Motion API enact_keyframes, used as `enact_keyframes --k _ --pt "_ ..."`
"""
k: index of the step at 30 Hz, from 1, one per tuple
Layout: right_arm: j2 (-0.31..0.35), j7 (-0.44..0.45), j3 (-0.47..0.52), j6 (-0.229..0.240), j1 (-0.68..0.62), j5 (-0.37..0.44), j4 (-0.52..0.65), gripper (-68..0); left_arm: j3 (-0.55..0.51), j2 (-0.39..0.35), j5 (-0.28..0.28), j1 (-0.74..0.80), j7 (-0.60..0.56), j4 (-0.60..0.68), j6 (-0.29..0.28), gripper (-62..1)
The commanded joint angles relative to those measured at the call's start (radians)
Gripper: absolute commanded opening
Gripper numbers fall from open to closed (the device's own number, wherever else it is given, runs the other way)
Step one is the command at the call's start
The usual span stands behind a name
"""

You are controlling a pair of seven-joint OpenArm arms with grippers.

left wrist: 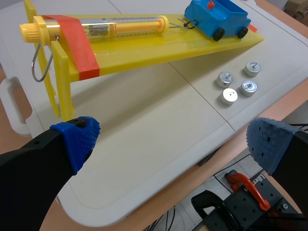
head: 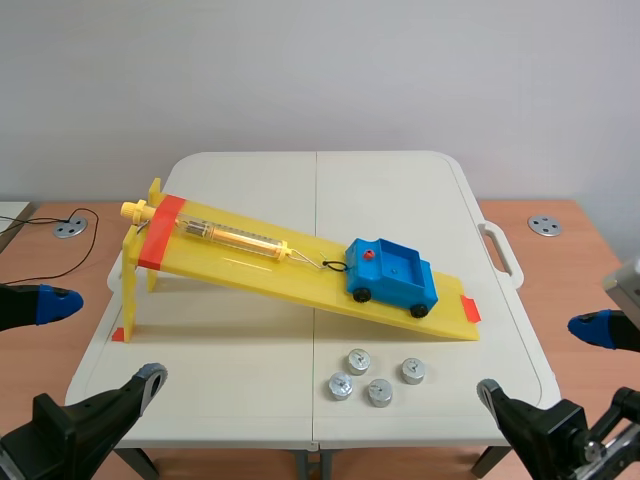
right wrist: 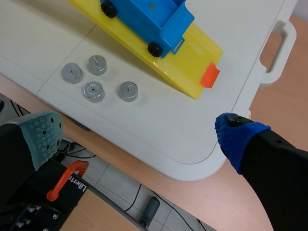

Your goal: Place the four metal weights on the blue cart on the ramp.

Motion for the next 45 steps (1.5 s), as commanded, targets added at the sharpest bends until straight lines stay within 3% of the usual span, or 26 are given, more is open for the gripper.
enact_keyframes --k 1,35,45 --pt "0.044 0.105 0.046 -0.027 0.006 0.022 0.063 -1.6 -0.014 -0.011 -0.077 0.005 -0.152 0.070 -0.019 1.4" --pt "0.044 0.104 0.046 -0.027 0.006 0.022 0.063 -1.6 -0.014 -0.011 -0.077 0.005 -0.151 0.070 -0.020 1.4" --pt "0.044 0.070 0.046 -0.027 0.006 0.022 0.063 -1.6 -0.014 -0.011 -0.077 0.005 -0.080 0.070 -0.020 1.4"
